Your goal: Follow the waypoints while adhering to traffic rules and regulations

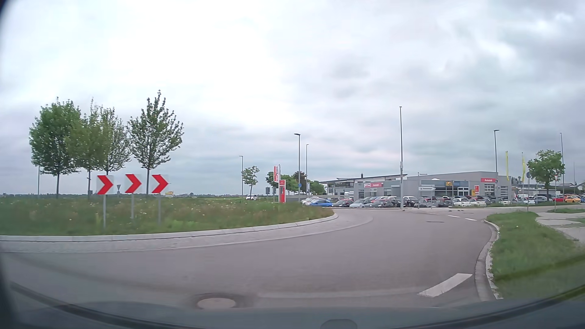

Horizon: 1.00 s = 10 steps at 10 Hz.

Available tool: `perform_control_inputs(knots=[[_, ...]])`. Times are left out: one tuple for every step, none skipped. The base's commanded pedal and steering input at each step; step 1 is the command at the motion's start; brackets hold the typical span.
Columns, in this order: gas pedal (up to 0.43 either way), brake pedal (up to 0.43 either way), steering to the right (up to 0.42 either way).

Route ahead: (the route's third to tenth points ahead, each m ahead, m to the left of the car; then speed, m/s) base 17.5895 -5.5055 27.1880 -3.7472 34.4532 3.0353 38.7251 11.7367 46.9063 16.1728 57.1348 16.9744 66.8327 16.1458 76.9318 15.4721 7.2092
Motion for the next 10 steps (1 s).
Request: perform_control_inputs(knots=[[0.150,0.000,0.170],[0.157,0.000,0.172],[0.157,0.000,0.171],[0.157,0.000,0.170],[0.157,0.000,0.169],[0.157,0.000,0.167],[0.157,0.000,0.163],[0.157,0.000,0.154],[0.157,0.000,0.139],[0.157,0.000,0.117]])
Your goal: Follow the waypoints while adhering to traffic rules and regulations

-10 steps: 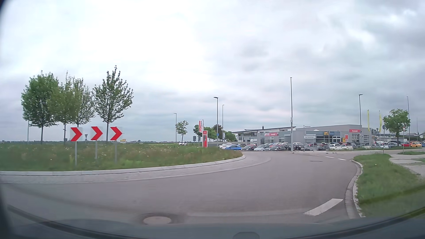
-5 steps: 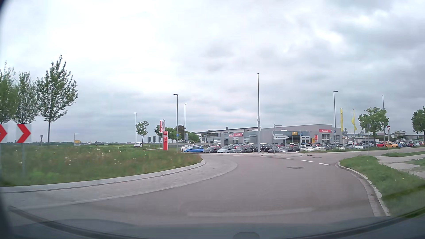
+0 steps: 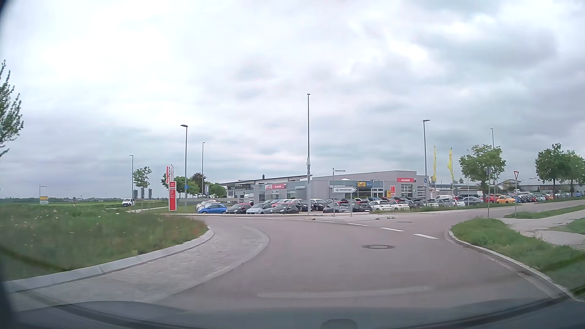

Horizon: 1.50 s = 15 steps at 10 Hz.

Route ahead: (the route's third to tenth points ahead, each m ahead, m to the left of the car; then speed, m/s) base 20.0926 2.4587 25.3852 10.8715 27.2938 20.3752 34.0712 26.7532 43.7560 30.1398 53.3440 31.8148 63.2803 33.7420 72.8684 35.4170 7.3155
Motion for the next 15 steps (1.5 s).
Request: perform_control_inputs(knots=[[0.157,0.000,0.096],[0.157,0.000,0.078],[0.157,0.000,0.060],[0.157,0.000,0.045],[0.150,0.000,0.032],[0.150,0.000,0.021],[0.150,0.000,-0.005],[0.150,0.000,-0.038],[0.150,0.000,-0.067],[0.150,0.000,-0.099],[0.150,0.000,-0.129],[0.150,0.000,-0.149],[0.150,0.000,-0.171],[0.138,0.000,-0.184],[0.138,0.000,-0.203]])
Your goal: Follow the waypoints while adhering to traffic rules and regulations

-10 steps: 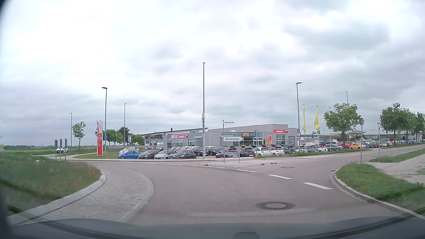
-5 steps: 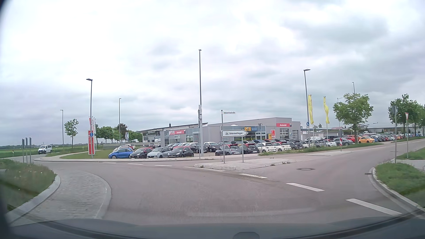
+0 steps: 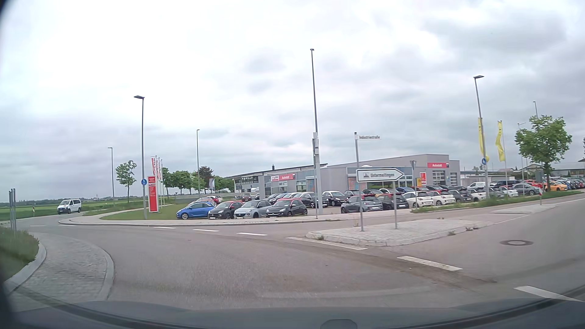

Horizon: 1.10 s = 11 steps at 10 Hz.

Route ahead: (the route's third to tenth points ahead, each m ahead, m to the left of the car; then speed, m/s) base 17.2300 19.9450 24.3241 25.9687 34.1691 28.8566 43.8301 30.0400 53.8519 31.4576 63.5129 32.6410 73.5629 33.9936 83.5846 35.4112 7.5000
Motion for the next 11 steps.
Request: perform_control_inputs(knots=[[0.110,0.000,-0.219],[0.087,0.000,-0.229],[0.079,0.000,-0.244],[0.059,0.000,-0.259],[0.059,0.000,-0.269],[0.059,0.000,-0.278],[0.059,0.000,-0.282],[0.059,0.000,-0.283],[0.059,0.000,-0.283],[0.059,0.000,-0.284],[0.059,0.000,-0.288]])
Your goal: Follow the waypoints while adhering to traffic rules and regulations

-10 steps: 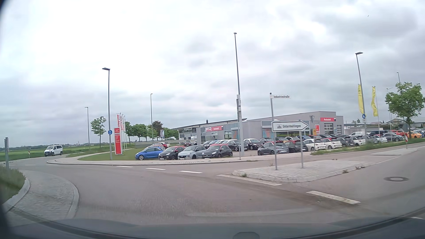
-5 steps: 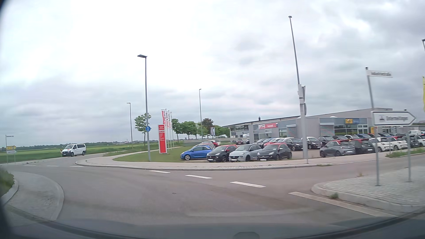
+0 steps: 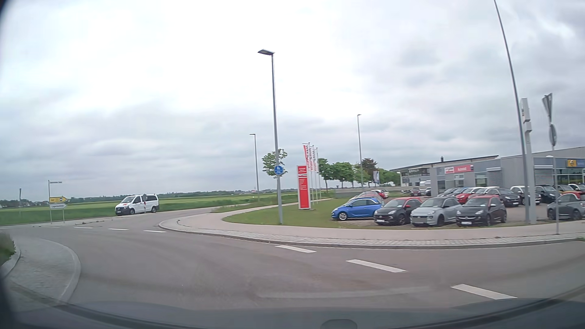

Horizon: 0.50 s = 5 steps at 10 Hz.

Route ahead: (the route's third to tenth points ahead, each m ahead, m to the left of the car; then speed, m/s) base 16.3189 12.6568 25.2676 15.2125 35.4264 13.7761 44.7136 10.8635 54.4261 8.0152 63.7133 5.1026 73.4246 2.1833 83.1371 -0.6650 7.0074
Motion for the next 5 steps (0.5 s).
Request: perform_control_inputs(knots=[[0.059,0.000,-0.293],[0.079,0.000,-0.295],[0.118,0.000,-0.296],[0.118,0.000,-0.296],[0.118,0.000,-0.296]])
